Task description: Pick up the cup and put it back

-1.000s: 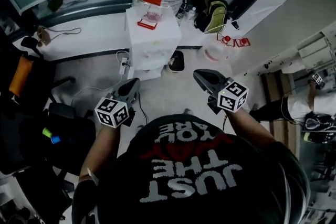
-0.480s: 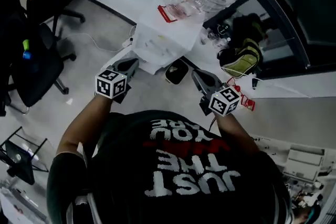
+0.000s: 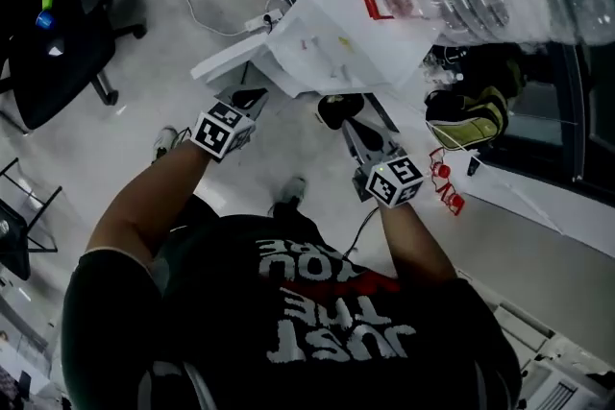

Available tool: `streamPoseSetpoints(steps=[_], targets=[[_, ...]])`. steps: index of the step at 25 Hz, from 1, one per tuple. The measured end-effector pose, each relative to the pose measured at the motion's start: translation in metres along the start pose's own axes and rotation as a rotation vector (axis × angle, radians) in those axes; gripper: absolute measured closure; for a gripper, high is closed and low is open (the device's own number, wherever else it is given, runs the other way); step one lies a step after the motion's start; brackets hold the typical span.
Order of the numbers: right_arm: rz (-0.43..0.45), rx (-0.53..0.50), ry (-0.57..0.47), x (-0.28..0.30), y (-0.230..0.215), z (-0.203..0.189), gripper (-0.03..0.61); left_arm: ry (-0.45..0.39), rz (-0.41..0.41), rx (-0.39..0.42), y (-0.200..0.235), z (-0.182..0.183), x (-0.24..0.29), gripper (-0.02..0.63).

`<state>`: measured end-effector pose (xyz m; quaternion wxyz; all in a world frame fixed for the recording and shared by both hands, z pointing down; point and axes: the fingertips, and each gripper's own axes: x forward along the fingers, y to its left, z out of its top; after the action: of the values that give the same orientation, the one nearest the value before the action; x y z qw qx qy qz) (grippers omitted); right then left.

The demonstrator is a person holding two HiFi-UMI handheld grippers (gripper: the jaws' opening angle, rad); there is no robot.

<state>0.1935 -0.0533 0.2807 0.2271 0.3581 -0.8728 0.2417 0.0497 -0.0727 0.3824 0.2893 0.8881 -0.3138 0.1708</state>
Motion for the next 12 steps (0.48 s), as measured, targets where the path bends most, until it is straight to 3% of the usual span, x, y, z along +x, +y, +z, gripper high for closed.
streamPoseSetpoints(steps=[6, 12], targets=[[0.041, -0.064, 0.043, 0.108, 0.005, -0.049, 0.545, 0.015, 0.006, 0.095, 0.077, -0.068, 0.054, 0.615], [0.082, -0.088, 0.030, 0.192, -0.020, -0.130, 0.543, 0.035, 0.035, 0.113, 0.133, -0.160, 0.118, 0.557]])
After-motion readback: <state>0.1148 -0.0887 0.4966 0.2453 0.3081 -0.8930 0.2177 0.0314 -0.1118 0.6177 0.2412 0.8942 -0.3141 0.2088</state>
